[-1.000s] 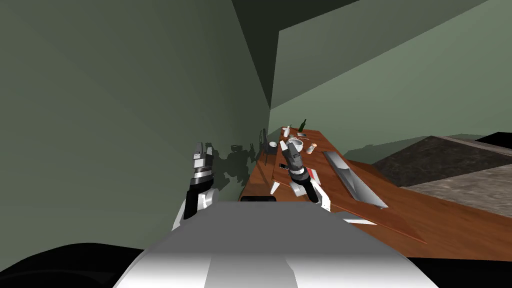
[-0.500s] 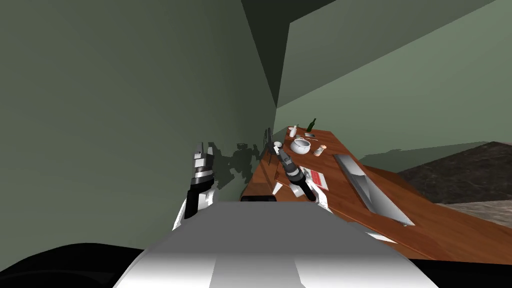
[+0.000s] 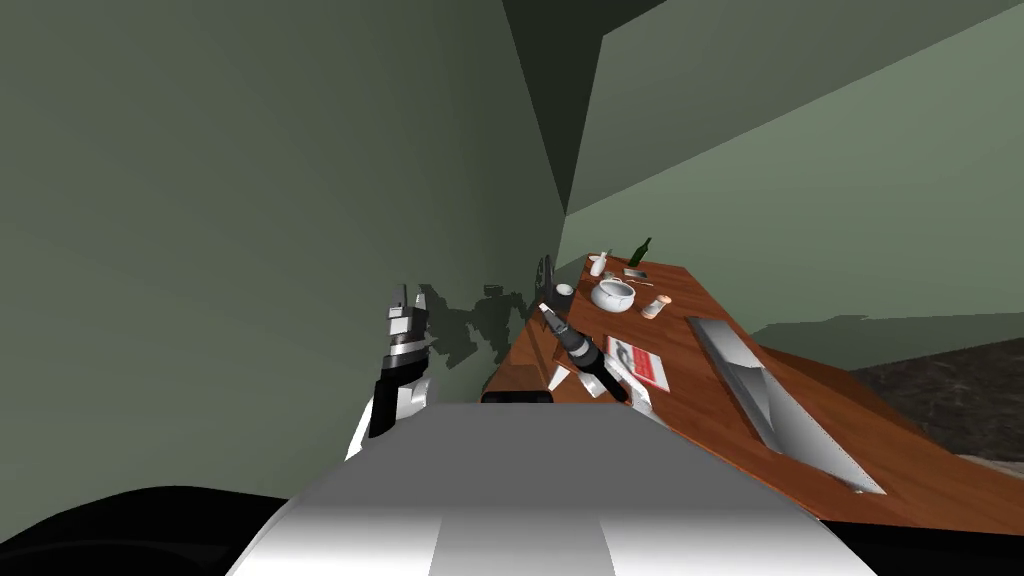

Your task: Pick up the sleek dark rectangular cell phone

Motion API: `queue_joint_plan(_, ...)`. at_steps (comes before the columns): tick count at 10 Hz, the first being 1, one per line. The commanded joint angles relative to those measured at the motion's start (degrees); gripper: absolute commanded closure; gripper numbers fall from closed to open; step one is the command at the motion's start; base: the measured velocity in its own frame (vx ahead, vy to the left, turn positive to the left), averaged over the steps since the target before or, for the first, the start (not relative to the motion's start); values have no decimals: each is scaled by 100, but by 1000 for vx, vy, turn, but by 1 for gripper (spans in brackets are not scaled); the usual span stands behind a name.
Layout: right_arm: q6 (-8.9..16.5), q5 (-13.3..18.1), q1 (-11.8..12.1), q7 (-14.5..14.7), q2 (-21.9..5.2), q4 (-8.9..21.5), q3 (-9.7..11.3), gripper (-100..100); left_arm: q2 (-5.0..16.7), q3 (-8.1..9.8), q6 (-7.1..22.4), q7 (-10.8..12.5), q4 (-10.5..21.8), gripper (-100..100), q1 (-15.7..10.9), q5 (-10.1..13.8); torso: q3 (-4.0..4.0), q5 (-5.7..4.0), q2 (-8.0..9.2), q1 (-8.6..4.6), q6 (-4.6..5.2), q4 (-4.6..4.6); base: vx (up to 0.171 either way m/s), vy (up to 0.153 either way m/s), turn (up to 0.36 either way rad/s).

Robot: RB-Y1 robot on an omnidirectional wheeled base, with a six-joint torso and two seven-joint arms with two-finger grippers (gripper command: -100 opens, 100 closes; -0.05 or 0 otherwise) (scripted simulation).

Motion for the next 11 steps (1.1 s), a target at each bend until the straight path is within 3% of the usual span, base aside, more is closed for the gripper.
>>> queue_joint_plan(1, -37, 9, -46, -4, -27, 216, 16, -100, 0, 0, 0, 0, 0, 0, 0, 0, 0, 0, 0, 0, 0, 0, -12, -10, 8)
queue_joint_plan(2, -68, 144, -141, 7, -228, 440, 208, -100, 0, 0, 0, 0, 0, 0, 1, 0, -1, 0, -3, 1, 3, -1, -34, -17, 252)
queue_joint_plan(3, -68, 144, -141, 7, -228, 594, 208, -100, 0, 0, 0, 0, 0, 0, -1, 0, 0, 0, 1, -1, -3, 0, -38, -24, 176)
queue_joint_plan(4, -91, 285, -236, 18, -432, 827, 402, -100, 0, 0, 0, 0, 0, 0, 0, 0, 2, -1, 3, -4, 2, 0, -37, -29, 234)
queue_joint_plan(5, -91, 285, -236, 18, -432, 986, 402, -100, 0, 0, 0, 0, 0, 0, 0, 0, 2, -1, 4, -6, -1, 0, -35, -30, 169)
queue_joint_plan(6, -104, 430, -331, 31, -642, 1202, 596, -100, 0, 0, 0, 0, 0, 0, 0, 0, 2, -1, 3, -6, 1, 1, -45, -26, 248)
queue_joint_plan(7, -104, 430, -331, 31, -642, 1321, 596, -100, 0, 0, 0, 0, 0, 0, 0, 0, 3, -1, 5, -7, 0, 1, -36, -31, 179)
queue_joint_plan(8, -107, 578, -426, 45, -855, 1524, 790, -100, 0, 0, 0, 0, 0, 0, 0, 0, 2, -2, 2, -8, 2, 1, -36, -36, 276)
queue_joint_plan(9, -107, 578, -426, 45, -855, 1756, 790, -100, 0, 0, 0, 0, 0, 0, 0, 0, 1, -2, 2, -10, 0, 0, -34, -40, 154)
queue_joint_plan(10, -107, 578, -426, 45, -855, 1801, 790, -100, 0, 1, 0, 0, 0, 0, 1, 0, 2, -2, 3, -12, 5, 1, -18, -21, -7)
queue_joint_plan(11, -102, 728, -520, 60, -1070, 2019, 981, -100, 0, 1, 0, 0, 0, 0, 1, 0, 0, -2, -1, -7, 5, 0, -27, -19, 259)
